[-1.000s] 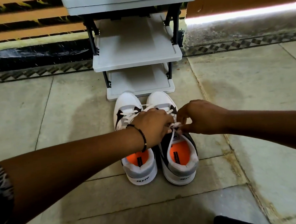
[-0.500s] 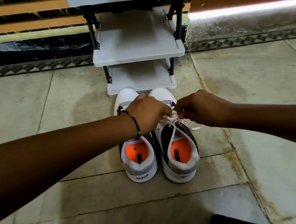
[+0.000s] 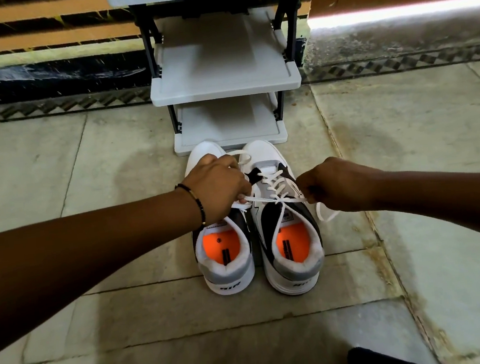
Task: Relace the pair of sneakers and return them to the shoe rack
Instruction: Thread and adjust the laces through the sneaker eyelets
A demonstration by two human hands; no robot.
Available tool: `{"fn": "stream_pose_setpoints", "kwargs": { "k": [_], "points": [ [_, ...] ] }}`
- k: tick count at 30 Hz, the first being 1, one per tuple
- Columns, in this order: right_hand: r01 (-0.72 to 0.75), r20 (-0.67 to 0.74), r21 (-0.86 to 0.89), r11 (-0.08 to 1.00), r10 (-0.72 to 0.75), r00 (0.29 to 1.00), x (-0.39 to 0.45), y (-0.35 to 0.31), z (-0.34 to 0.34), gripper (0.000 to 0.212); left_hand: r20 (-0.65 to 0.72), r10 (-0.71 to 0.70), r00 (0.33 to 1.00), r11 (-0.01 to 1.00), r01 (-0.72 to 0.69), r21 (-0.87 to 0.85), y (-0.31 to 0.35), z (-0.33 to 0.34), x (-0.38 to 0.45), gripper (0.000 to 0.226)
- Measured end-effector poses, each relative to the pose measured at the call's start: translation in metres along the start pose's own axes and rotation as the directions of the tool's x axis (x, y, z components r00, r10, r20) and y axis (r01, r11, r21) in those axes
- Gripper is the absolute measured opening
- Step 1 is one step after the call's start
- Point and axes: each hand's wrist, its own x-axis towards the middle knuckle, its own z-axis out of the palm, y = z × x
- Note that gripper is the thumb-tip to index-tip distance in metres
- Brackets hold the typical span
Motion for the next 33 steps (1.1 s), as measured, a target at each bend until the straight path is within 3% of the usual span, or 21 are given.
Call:
{"fn": "stream_pose_setpoints", "kwargs": {
  "k": [9,12,14,16,18,19,21,22,24,27,30,33],
  "points": [
    [0.018,-0.033,0.029,0.999,-0.017,0.999,-0.006,-0.003,-0.006,0.037,-0.078,0.015,0.997,0.996,-0.008,0.094,-0.010,-0.004,-0.001,0.021],
    [-0.008,0.000,0.057,0.998,0.008,1.000,-0.006,-0.005,0.000,0.030,-0.146,0.177,0.973,0.955,-0.134,0.265,-0.009,0.004,-0.003,0.018],
    [-0.075,0.030,0.145,0.987,0.071,0.997,-0.007,-0.007,-0.003,0.029,-0.242,0.214,0.946,0.933,-0.125,0.337,-0.012,0.012,-0.004,0.017],
    [-0.180,0.117,0.414,0.892,0.144,0.983,-0.009,-0.012,-0.011,0.028,-0.261,0.164,0.951,0.976,-0.118,0.184,-0.011,0.016,-0.006,0.019],
    [-0.200,0.153,0.700,0.685,0.130,0.980,-0.010,-0.018,-0.017,0.027,-0.216,0.053,0.975,0.968,-0.103,-0.229,0.002,0.010,-0.011,0.014],
    [-0.177,0.126,0.783,0.596,0.127,0.984,-0.008,-0.021,-0.019,0.024,-0.155,-0.010,0.988,0.863,-0.070,-0.500,0.011,0.006,-0.011,0.016],
    [-0.131,0.060,0.892,0.433,0.173,0.983,-0.003,-0.027,-0.016,0.016,-0.033,-0.123,0.992,0.465,0.028,-0.885,0.032,-0.002,-0.007,0.023],
    [-0.117,0.045,0.932,0.343,0.212,0.976,0.000,-0.030,-0.013,0.015,0.012,-0.178,0.984,0.284,0.063,-0.957,0.040,-0.005,-0.003,0.025],
    [-0.112,0.058,0.977,0.181,0.277,0.959,0.006,-0.034,-0.008,0.015,0.074,-0.282,0.956,0.074,0.098,-0.992,0.050,-0.009,0.003,0.029],
    [-0.133,0.096,0.988,0.078,0.361,0.927,0.009,-0.035,-0.006,0.018,0.084,-0.385,0.919,-0.005,0.089,-0.996,0.051,-0.009,0.006,0.033],
    [-0.088,0.030,0.987,0.132,0.387,0.922,0.008,-0.034,-0.010,0.012,0.071,-0.434,0.898,0.039,0.097,-0.995,0.043,-0.007,0.008,0.033],
    [-0.064,0.015,0.992,0.113,0.392,0.920,0.009,-0.037,-0.009,0.012,0.093,-0.445,0.891,0.008,0.108,-0.994,0.037,-0.004,0.009,0.033]
  ]
}}
